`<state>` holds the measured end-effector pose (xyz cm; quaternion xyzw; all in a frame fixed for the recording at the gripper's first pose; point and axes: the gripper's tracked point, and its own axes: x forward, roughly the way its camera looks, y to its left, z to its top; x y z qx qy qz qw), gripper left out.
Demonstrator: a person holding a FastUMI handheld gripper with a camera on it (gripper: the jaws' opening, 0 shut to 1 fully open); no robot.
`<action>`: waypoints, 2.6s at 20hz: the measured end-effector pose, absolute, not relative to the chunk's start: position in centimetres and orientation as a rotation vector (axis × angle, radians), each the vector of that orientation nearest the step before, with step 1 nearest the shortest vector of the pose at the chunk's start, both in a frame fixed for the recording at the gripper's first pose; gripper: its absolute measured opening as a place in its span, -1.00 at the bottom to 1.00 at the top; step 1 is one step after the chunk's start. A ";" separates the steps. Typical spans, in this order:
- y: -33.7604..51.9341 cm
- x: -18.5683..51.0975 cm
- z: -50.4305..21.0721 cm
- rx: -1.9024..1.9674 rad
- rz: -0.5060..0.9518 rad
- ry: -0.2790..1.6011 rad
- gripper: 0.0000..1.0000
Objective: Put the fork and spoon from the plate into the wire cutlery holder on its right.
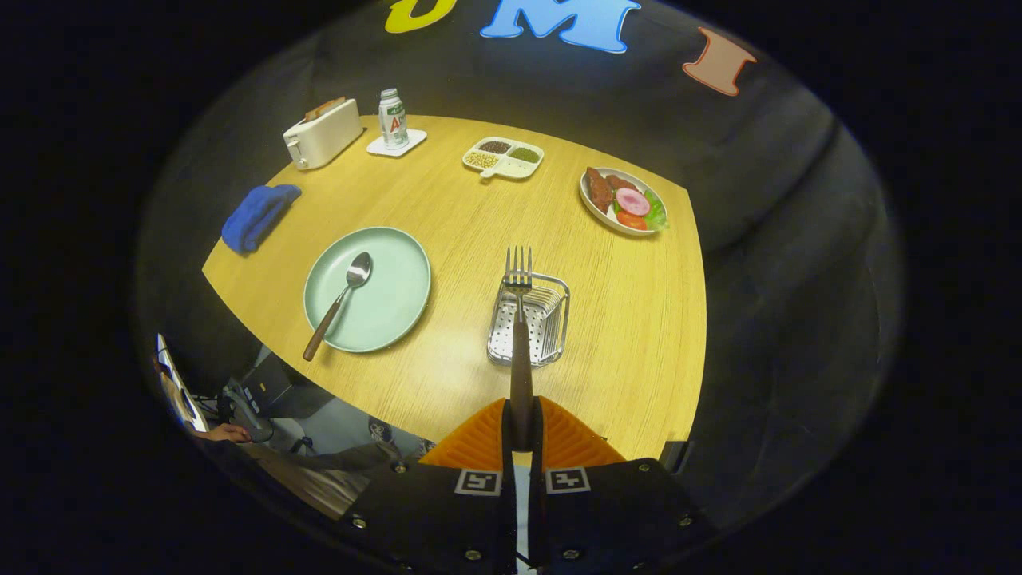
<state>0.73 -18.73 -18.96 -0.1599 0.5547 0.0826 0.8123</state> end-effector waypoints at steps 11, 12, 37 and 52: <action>-20.5 -0.4 -21.1 -0.407 0.182 1.436 -0.88; -20.4 -0.2 -21.2 -0.410 0.185 1.453 -0.88; -10.3 1.3 -15.8 -0.029 0.189 1.125 -0.03; 3.2 -4.1 -23.2 -0.062 0.361 1.099 -0.04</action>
